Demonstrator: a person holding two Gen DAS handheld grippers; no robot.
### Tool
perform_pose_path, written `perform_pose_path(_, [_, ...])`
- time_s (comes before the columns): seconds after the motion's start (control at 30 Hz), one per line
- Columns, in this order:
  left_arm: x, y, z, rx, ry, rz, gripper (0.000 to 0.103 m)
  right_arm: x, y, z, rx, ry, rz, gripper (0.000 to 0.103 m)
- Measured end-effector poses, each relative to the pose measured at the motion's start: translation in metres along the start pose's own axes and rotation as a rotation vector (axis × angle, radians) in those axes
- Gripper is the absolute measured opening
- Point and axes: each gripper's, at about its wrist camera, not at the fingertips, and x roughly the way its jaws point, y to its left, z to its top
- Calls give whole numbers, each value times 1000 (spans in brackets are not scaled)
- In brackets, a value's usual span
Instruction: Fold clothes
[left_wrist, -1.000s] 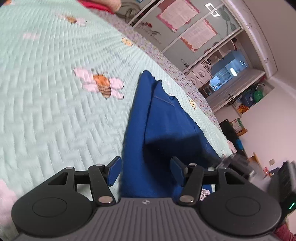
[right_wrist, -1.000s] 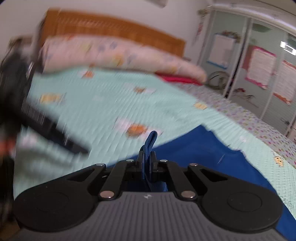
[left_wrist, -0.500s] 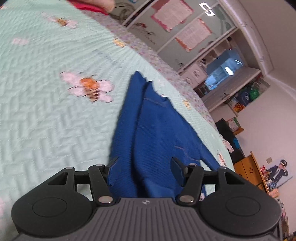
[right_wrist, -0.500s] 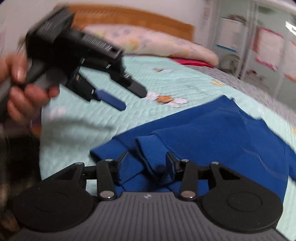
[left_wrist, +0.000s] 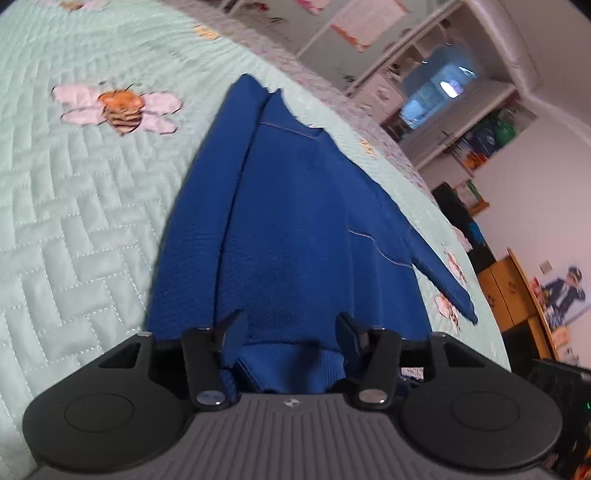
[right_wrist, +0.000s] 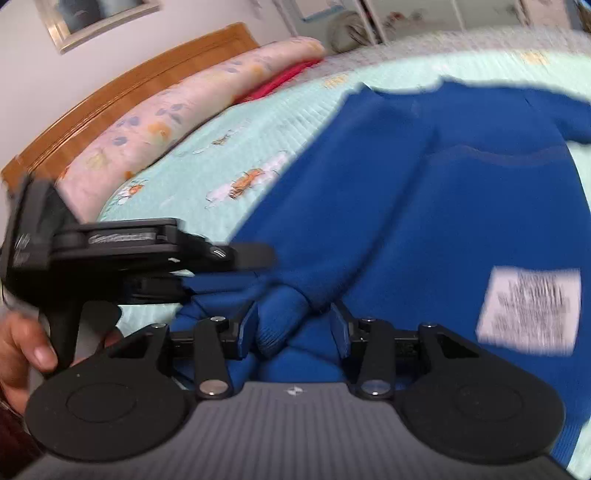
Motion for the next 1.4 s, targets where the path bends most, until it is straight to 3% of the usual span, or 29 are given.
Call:
perform_pose_path(0.17, [-9,-9,14,11,-2,-40,56,-18,-17,19,102,-89,10,44])
perform_pose_path(0.27, [-6,-21,24,59,-47,-81,59,-11,-36,62,161,-147,28,43])
perform_pose_path(0.33, [1,-25,28,79,-66,-88,61,8,-47,96,189,-170,42,39])
perform_pose_path(0.47, [33,0,24,10,-24,-39,59,50,-63,157,196,-190,45,35])
perform_pose_path(0.63, [36,9,14,86,-47,-72,57,128,-87,193,198,-96,13,35])
perform_pose_path(0.67, [36,9,14,101,-49,-69,54,143,-96,194,214,-79,-22,33])
perform_pose_path(0.7, [36,9,13,105,-49,-65,52,158,-106,193,233,-66,-72,10])
perform_pose_path(0.73, [36,10,13,107,-49,-64,52,164,-112,195,247,-68,-93,0])
perform_pose_path(0.8, [36,13,14,105,-46,-66,47,164,-117,200,269,-94,-94,1])
perform_pose_path(0.87, [34,18,13,89,-47,-83,47,161,-115,208,264,-113,-58,8])
perform_pose_path(0.97, [31,21,12,87,-49,-104,47,165,-110,223,245,-125,-25,9])
perform_pose_path(1.13, [32,18,12,117,-47,-101,47,210,-105,255,246,-104,24,10])
perform_pose_path(1.2, [33,20,13,116,-44,-107,47,231,-102,261,224,-71,2,17])
perform_pose_path(1.23, [33,21,13,115,-43,-111,47,243,-101,262,203,-47,-31,14])
perform_pose_path(1.27, [32,22,14,114,-42,-115,47,249,-99,262,181,-44,-58,0])
perform_pose_path(1.37, [32,22,14,112,-37,-123,47,250,-96,263,160,-63,-74,1])
perform_pose_path(1.4, [31,23,14,111,-36,-125,47,248,-96,264,164,-65,-65,6])
